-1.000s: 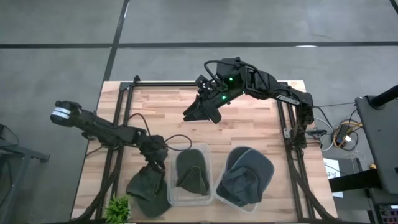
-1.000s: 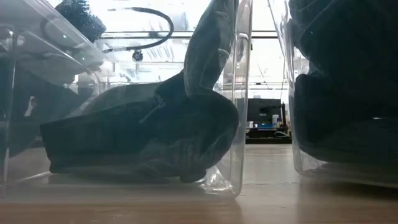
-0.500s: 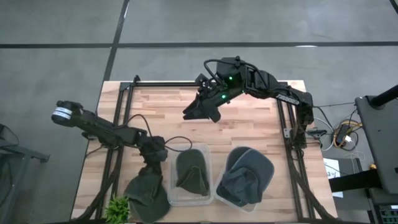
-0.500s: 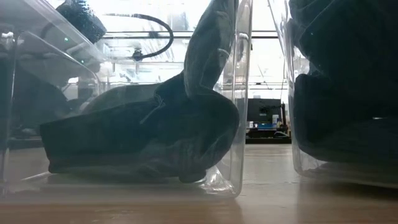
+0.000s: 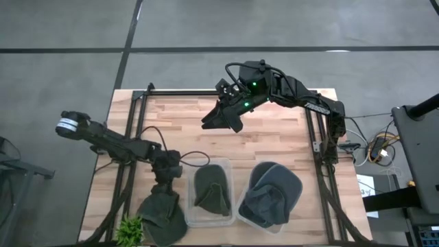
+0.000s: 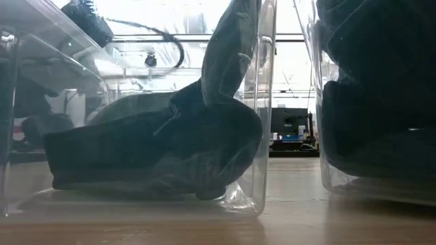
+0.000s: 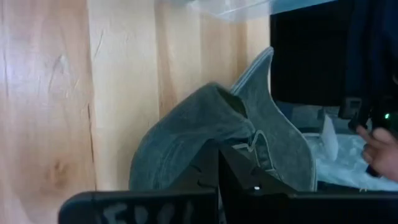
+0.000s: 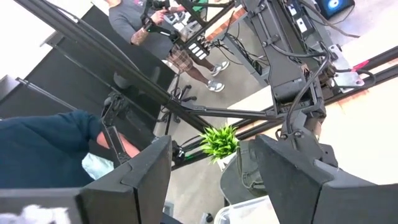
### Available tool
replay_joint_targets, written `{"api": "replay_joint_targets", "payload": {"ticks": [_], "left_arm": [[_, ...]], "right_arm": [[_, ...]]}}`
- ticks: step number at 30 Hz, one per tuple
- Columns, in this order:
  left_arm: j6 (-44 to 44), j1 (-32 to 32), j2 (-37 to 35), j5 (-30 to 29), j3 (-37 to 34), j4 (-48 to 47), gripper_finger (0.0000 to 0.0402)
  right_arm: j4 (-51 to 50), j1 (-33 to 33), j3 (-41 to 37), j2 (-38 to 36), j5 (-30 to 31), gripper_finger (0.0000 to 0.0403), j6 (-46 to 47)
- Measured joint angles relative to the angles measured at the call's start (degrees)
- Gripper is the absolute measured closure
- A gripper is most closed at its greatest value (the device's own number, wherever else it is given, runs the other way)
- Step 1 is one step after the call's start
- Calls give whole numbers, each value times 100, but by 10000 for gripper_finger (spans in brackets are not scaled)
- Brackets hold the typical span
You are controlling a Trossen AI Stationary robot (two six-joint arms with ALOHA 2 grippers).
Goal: Pick & Place hat
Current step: Put the black cap into the left transparent bin
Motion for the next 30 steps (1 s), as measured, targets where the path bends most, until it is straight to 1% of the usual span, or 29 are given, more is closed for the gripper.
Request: {"api": "replay_joint_targets", "payload": {"ticks": [2, 6, 9, 13, 17, 21, 25, 30], "left_arm": [[-34, -13, 10, 6, -2, -51, 399], [304, -40, -17, -141, -2, -106, 381], [169, 29, 70, -414, -4, -106, 354], [35, 85, 224, -603, -13, -91, 307], [455, 62, 214, -776, 14, -64, 262], [774, 59, 186, -1002, 14, 337, 237], [769, 57, 226, -929, 21, 609, 230], [774, -3, 249, -342, 29, 607, 229]], "right_arm": [[0, 0, 0, 0, 0, 179, -37], [2, -2, 0, 0, 0, 179, -59], [4, 0, 0, 0, 0, 179, -36], [7, 0, 0, 0, -1, 179, 46], [11, 0, 0, 0, -2, 179, 52], [14, 0, 0, 0, 0, 179, 77], [15, 2, 0, 0, 0, 179, 111], [15, 20, -2, 0, -2, 179, 111]]}}
